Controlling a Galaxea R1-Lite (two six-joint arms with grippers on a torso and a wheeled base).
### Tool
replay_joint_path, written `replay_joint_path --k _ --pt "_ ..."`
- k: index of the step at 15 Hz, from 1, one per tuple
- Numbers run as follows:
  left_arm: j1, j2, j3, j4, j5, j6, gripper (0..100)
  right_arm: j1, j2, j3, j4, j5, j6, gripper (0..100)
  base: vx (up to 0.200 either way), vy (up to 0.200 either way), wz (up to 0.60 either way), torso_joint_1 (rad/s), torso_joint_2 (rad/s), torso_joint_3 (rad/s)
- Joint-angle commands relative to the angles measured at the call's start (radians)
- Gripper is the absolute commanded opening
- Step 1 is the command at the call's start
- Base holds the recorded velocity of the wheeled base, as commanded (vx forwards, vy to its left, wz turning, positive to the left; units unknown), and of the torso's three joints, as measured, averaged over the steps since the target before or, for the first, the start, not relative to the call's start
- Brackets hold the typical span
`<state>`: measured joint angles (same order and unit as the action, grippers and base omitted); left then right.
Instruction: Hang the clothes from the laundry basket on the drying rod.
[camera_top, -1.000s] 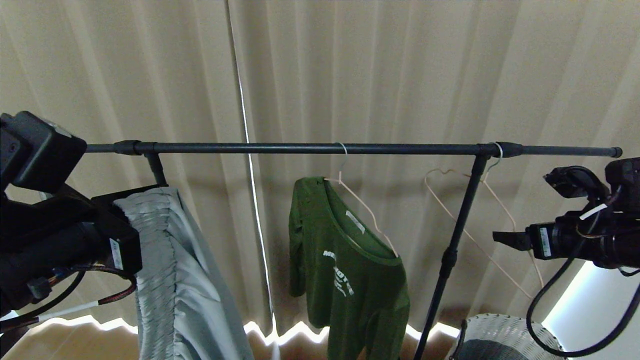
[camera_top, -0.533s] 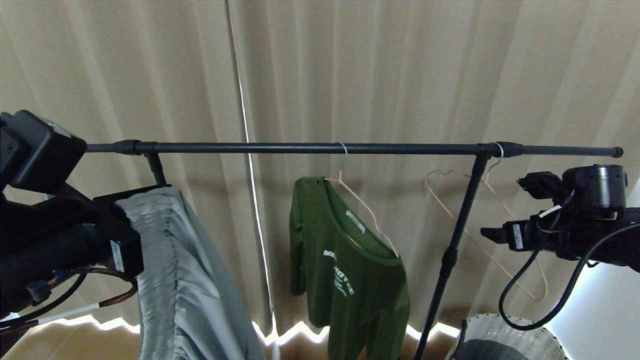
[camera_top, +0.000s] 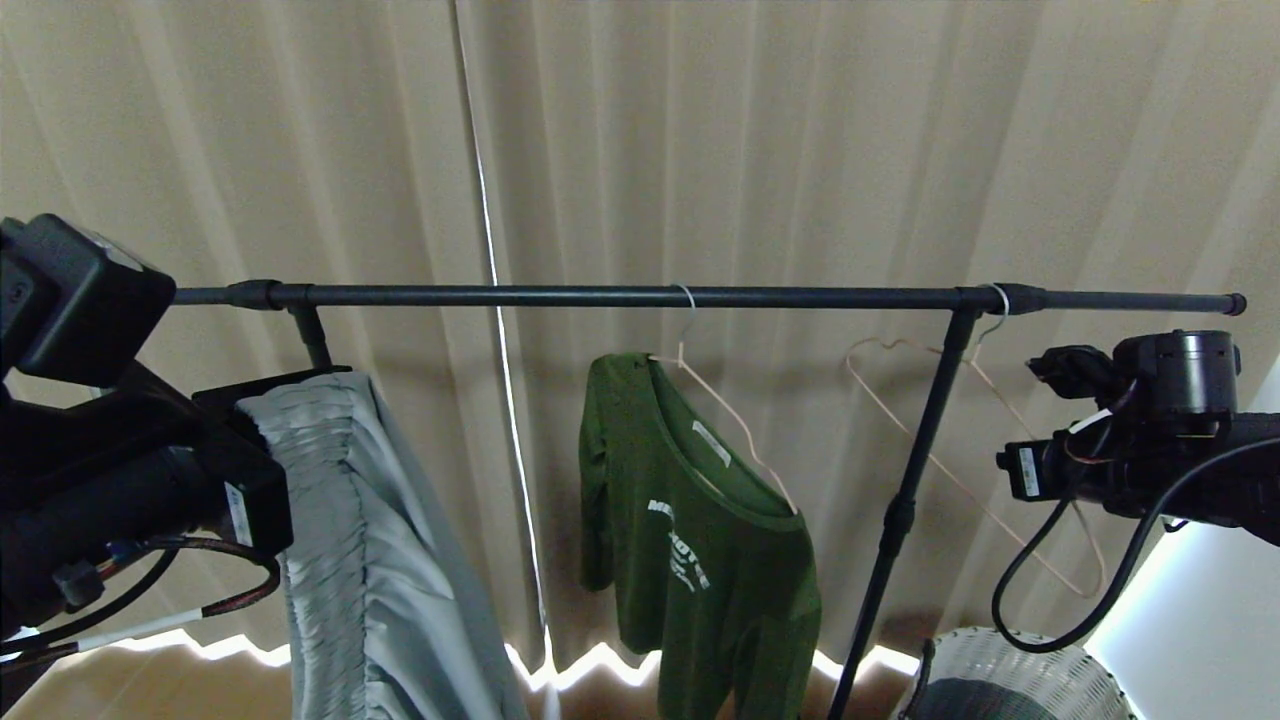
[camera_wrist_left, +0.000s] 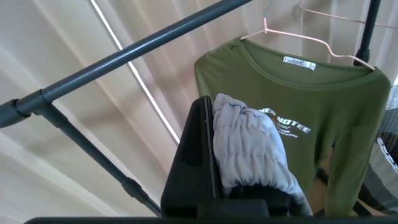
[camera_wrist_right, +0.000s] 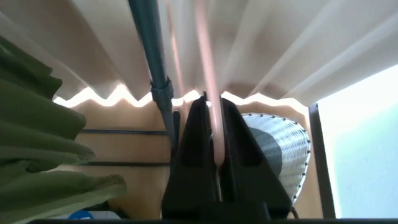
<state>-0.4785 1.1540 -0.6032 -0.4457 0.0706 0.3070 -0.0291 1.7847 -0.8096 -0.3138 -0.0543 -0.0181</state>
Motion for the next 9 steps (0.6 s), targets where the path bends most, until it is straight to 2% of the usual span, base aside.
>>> replay_joint_path --k 1,9 --pt "-0.002 0.001 0.0 -0.001 0.001 0.0 0 -0.005 -0.001 0.0 -0.001 0.001 0.0 0 0.0 0.0 0.0 0.0 0.0 0.0" --pt "-0.006 -0.004 -0.001 -0.001 0.003 0.003 0 -0.029 -0.094 0.003 0.001 0.001 0.0 0 0.0 0.0 0.0 0.0 0.0 0.0"
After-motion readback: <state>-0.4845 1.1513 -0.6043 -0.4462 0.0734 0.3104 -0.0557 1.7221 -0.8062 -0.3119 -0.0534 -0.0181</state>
